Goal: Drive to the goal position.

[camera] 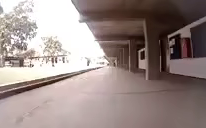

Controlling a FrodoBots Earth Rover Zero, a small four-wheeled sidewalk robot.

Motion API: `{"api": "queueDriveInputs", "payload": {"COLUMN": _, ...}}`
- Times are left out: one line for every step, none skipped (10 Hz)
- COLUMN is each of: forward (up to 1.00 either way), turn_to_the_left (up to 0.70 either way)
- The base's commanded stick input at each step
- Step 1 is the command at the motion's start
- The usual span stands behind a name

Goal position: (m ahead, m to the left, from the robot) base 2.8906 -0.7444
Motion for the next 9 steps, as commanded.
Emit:
{"api": "queueDriveInputs", "payload": {"forward": 0.5, "turn_to_the_left": 0.0}}
{"api": "queueDriveInputs", "payload": {"forward": 0.5, "turn_to_the_left": 0.0}}
{"api": "queueDriveInputs", "payload": {"forward": 0.5, "turn_to_the_left": 0.0}}
{"api": "queueDriveInputs", "payload": {"forward": 0.5, "turn_to_the_left": 0.0}}
{"api": "queueDriveInputs", "payload": {"forward": 0.5, "turn_to_the_left": 0.0}}
{"api": "queueDriveInputs", "payload": {"forward": 0.5, "turn_to_the_left": 0.0}}
{"api": "queueDriveInputs", "payload": {"forward": 0.5, "turn_to_the_left": 0.0}}
{"api": "queueDriveInputs", "payload": {"forward": 0.5, "turn_to_the_left": 0.0}}
{"api": "queueDriveInputs", "payload": {"forward": 0.5, "turn_to_the_left": 0.0}}
